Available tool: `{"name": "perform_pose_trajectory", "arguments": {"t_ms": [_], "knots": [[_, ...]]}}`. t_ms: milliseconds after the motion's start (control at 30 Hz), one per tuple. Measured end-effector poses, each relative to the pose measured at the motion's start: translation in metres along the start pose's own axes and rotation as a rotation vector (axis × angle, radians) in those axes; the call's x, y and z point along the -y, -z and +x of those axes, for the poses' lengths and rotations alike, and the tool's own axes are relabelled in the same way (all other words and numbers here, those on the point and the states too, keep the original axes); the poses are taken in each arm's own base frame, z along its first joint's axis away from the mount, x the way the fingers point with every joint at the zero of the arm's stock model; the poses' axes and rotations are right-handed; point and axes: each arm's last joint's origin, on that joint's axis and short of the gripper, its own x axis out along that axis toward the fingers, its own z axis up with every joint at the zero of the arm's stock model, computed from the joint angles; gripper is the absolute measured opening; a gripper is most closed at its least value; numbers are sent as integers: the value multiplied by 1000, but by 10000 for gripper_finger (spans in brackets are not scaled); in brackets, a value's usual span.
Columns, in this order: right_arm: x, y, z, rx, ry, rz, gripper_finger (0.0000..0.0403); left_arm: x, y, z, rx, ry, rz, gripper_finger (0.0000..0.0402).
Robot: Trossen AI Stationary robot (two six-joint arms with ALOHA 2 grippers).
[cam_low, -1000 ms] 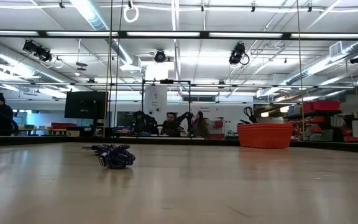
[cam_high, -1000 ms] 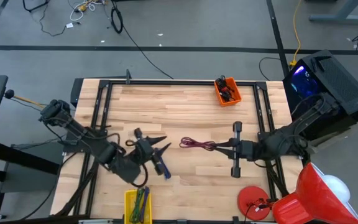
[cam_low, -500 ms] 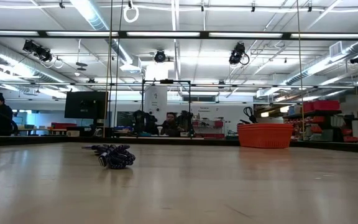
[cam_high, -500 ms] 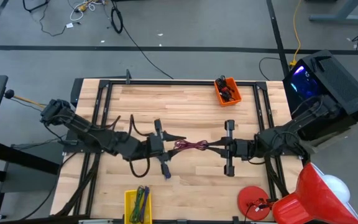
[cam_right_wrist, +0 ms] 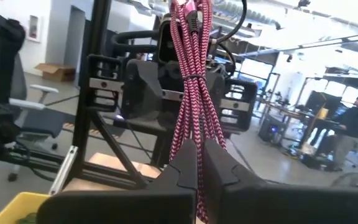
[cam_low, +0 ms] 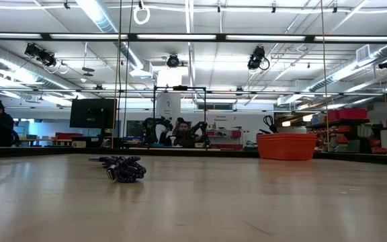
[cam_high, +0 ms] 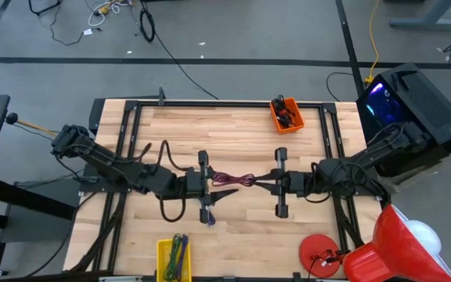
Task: Pick & Place USB Port
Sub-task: Put the pink and black charger cable into the yellow bin
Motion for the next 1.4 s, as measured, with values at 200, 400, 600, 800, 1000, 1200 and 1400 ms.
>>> {"name": "perform_pose_trajectory", "arguments": {"t_ms": [200, 400, 600, 800, 1000, 1200, 1400], "knots": [[-4, 9, 10, -2, -11, 1, 0, -3, -1, 1, 13, -16, 4, 138], [-4, 14, 15, -6, 3, 2, 0, -7, 0, 3, 7, -29, 3, 123], [-3, 14, 15, -4, 2, 2, 0, -6, 1, 3, -6, -25, 14, 29], [-3, 15, 15, -14, 7, -1, 2, -6, 3, 2, -34, -42, 27, 29], [-3, 15, 15, -22, 28, -2, 36, 2, 5, -3, -72, -97, 57, 29], [1, 15, 12, -75, 140, -1, 76, 18, 11, -19, -177, -163, 86, 29], [6, 14, 3, -146, 179, 5, 92, 43, 27, -44, -328, -166, -13, 29]]}}
